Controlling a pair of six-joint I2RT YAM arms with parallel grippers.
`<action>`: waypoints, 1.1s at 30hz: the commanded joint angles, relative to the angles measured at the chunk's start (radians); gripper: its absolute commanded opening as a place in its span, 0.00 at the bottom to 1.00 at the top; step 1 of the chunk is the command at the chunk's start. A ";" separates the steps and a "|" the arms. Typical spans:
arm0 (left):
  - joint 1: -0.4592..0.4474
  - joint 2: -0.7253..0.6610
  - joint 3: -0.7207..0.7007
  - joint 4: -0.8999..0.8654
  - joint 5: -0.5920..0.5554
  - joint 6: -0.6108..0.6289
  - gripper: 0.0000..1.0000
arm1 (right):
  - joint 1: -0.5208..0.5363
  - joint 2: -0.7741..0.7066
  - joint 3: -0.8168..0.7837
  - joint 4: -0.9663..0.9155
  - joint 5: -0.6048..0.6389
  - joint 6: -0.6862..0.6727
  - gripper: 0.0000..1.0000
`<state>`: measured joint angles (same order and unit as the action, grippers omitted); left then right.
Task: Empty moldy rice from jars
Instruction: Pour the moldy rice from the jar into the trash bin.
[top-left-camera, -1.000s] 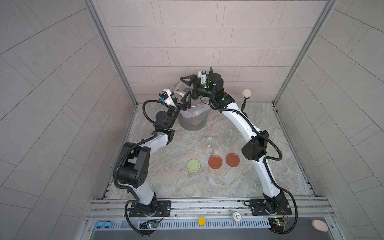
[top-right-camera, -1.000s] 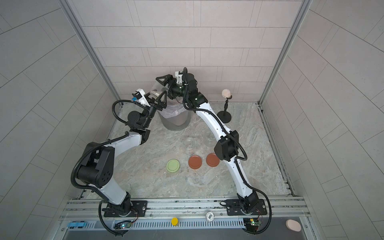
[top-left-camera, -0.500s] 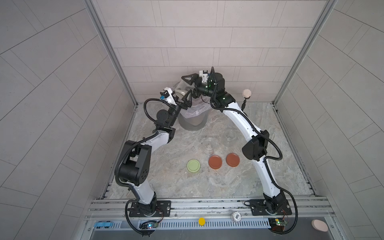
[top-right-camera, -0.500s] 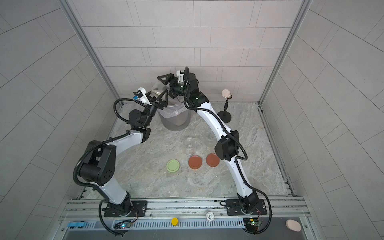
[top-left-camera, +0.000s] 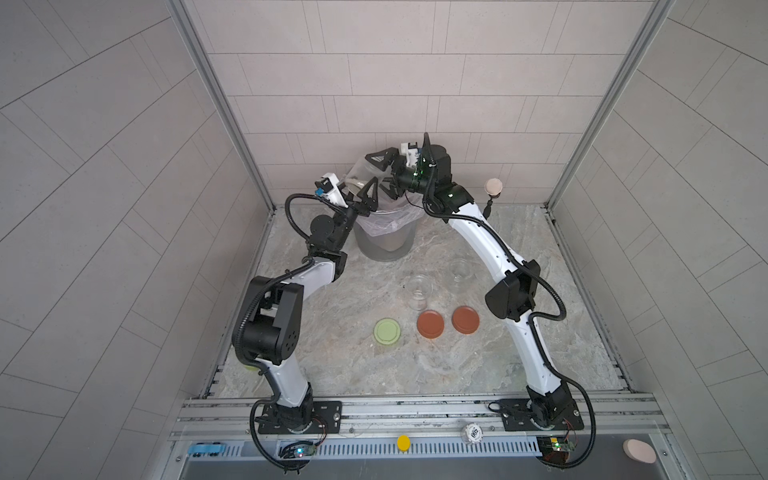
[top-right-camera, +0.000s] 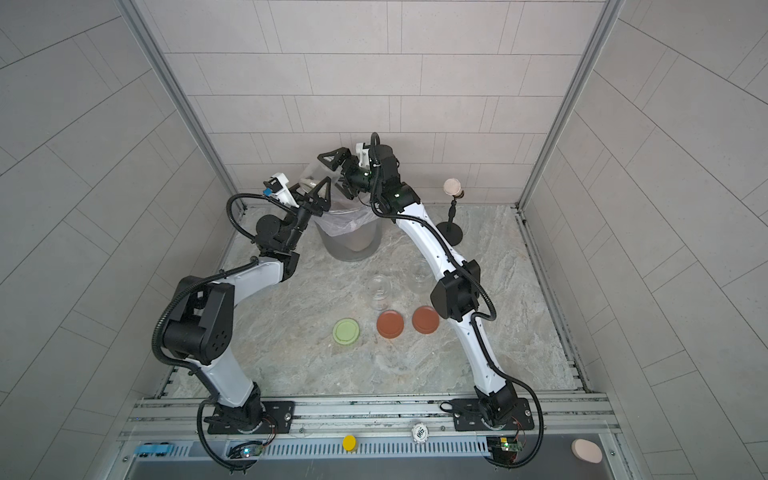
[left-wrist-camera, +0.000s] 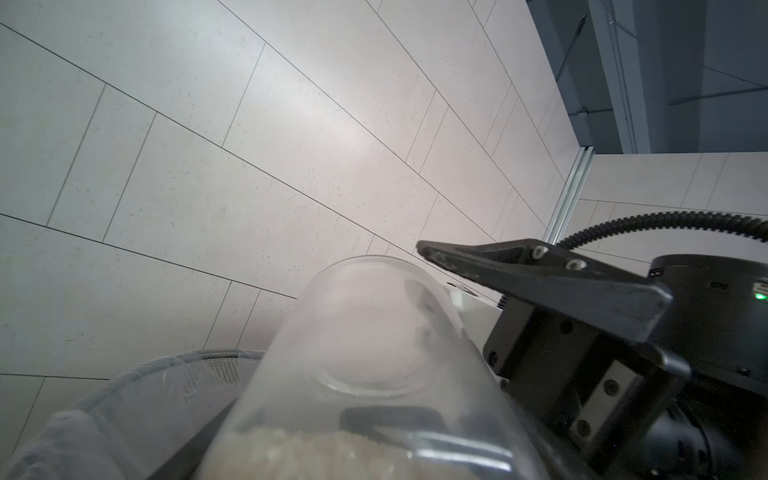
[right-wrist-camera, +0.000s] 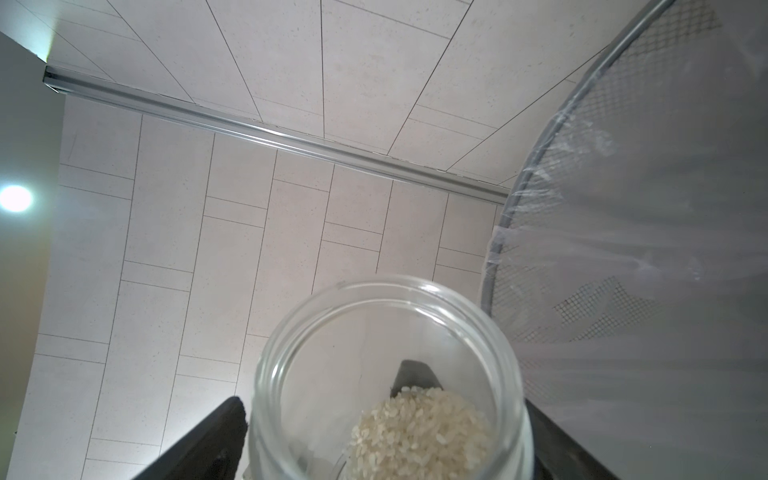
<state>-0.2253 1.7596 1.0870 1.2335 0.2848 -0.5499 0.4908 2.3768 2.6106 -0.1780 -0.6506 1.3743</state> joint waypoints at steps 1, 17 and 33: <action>0.006 -0.011 0.074 0.045 0.011 -0.023 0.00 | -0.011 -0.066 0.035 -0.040 -0.019 -0.023 1.00; 0.006 -0.054 0.217 -0.407 0.060 0.072 0.00 | -0.064 -0.177 0.013 -0.374 0.061 -0.285 0.99; 0.005 -0.026 0.577 -1.259 0.069 0.273 0.00 | -0.170 -0.432 -0.282 -0.439 0.145 -0.491 0.99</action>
<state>-0.2218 1.7596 1.5532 0.1116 0.3626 -0.3355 0.3382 2.0052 2.3779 -0.5991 -0.5335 0.9531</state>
